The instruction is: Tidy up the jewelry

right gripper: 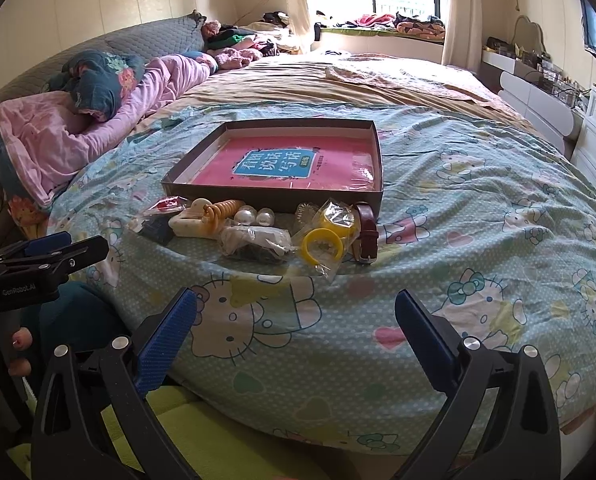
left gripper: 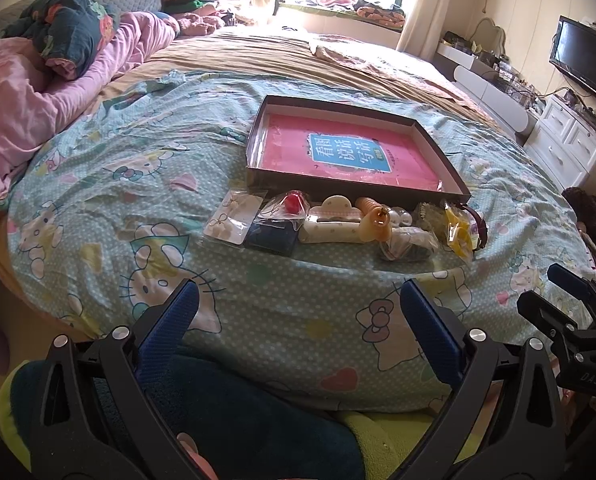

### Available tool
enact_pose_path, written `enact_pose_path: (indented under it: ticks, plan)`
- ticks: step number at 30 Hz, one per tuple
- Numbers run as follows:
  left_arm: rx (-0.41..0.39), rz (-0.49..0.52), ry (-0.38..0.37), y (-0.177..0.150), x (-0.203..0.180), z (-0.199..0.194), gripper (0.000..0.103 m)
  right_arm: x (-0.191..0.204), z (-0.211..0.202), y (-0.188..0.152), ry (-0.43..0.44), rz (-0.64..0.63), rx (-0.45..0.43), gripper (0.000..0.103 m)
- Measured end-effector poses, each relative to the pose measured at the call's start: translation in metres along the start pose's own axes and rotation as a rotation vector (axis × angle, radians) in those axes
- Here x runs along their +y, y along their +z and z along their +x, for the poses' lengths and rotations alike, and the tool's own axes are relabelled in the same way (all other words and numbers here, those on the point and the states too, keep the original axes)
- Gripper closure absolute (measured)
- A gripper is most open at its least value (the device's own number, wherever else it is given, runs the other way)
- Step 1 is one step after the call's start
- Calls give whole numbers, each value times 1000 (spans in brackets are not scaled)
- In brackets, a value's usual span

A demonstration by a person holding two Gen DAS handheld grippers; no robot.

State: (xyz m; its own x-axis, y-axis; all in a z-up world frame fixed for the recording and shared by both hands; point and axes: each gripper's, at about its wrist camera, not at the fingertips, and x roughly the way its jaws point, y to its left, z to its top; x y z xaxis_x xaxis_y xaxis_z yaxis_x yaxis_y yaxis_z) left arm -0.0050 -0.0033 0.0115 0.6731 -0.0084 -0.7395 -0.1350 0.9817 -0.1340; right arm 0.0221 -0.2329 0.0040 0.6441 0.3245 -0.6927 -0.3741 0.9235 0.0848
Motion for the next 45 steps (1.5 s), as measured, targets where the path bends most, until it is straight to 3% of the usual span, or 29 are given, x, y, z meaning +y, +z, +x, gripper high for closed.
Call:
enact_pose_path:
  ticks: [27, 45]
  plan:
    - [-7, 3, -2, 0, -2, -2, 9, 7, 0, 0, 9, -8, 3, 4]
    - [-2, -32, 4, 6, 11, 5, 9, 6, 25, 12, 60, -22, 32, 4]
